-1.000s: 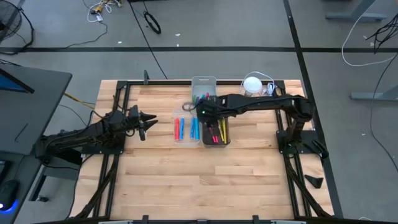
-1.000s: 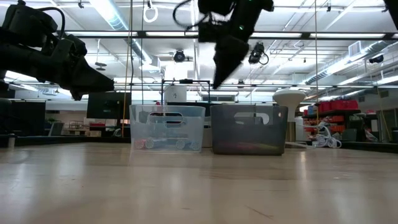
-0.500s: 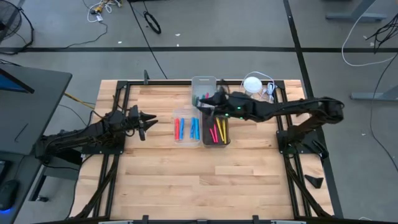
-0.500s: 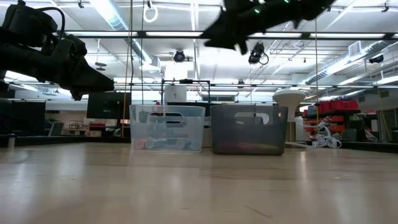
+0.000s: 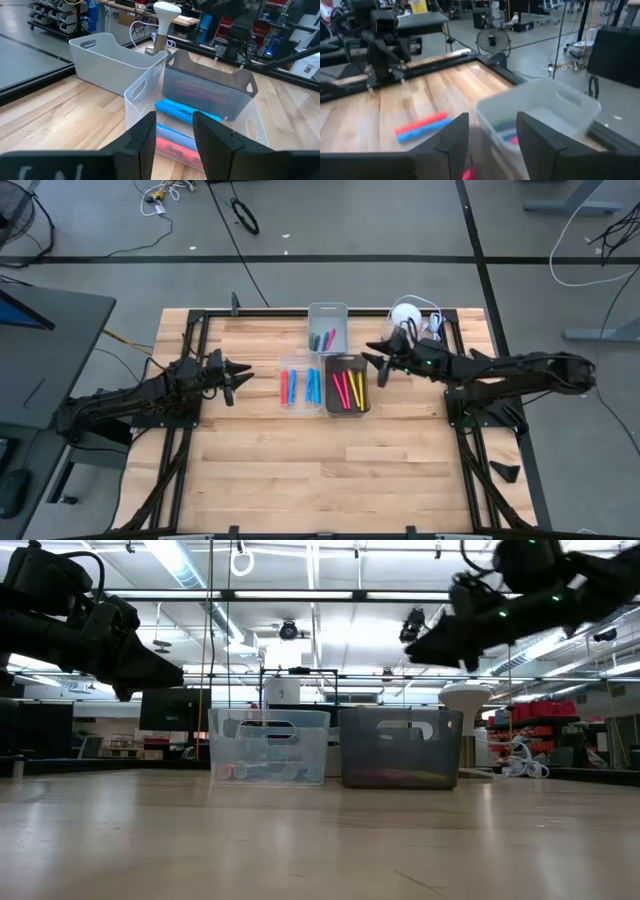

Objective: Pick & Place Markers
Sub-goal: Return to Home Position

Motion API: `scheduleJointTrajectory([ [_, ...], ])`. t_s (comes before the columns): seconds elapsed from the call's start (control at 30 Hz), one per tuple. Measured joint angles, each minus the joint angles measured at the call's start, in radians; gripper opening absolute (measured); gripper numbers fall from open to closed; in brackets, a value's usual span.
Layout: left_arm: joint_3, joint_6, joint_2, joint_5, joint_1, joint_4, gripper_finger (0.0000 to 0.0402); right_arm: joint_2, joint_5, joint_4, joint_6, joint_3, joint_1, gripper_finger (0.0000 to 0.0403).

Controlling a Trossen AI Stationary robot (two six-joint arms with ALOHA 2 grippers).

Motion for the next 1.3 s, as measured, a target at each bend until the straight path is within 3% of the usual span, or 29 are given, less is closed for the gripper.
scheduleJointTrajectory([
  [0.3, 0.000, 0.000, 0.000, 0.002, 0.000, 0.000, 0.0135, -0.246, -0.001, 0.000, 0.081, -0.245, -0.028, 0.0165],
  [0.63, 0.000, 0.000, 0.000, 0.003, 0.000, 0.000, 0.0135, -0.419, -0.001, -0.001, 0.081, -0.380, -0.037, 0.0165],
  [1.0, 0.000, 0.000, 0.000, 0.003, 0.000, 0.000, 0.0135, -0.613, 0.000, -0.130, 0.001, -0.385, -0.037, 0.0165],
  [1.3, 0.000, 0.000, 0.000, 0.003, 0.000, -0.001, 0.0135, -0.848, 0.000, -0.425, -0.023, -0.385, -0.037, 0.0165],
])
